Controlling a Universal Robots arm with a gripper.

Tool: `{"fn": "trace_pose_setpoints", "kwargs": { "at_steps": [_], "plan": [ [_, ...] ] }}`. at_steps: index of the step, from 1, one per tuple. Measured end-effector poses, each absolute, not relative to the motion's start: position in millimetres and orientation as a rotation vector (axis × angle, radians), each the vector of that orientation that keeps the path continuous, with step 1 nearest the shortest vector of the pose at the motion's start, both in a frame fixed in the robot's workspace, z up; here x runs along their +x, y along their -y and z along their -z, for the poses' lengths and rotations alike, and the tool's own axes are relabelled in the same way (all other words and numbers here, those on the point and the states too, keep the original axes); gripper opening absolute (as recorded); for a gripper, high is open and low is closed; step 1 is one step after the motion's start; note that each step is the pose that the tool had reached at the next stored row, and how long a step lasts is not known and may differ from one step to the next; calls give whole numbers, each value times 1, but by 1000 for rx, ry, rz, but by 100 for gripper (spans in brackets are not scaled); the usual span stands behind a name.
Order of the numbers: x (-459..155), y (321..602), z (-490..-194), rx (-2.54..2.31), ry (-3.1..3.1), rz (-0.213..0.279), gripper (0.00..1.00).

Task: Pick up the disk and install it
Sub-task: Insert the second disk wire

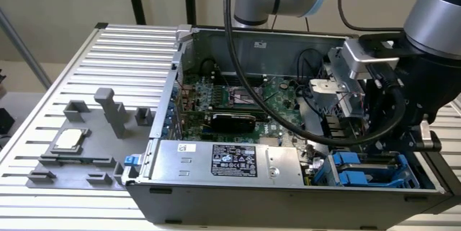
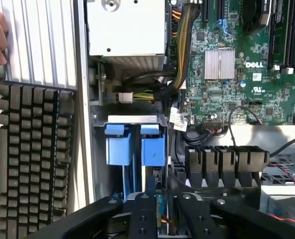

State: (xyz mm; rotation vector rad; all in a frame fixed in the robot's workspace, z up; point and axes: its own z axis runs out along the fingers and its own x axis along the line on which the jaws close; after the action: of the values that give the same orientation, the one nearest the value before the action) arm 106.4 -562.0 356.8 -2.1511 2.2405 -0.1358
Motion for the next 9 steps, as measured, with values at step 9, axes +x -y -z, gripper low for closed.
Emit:
{"fn": "trace_pose_setpoints", "kwargs": {
  "at_steps": [9],
  "plan": [
    [99, 562, -359, -2146, -2236, 145, 100]
  ]
}}
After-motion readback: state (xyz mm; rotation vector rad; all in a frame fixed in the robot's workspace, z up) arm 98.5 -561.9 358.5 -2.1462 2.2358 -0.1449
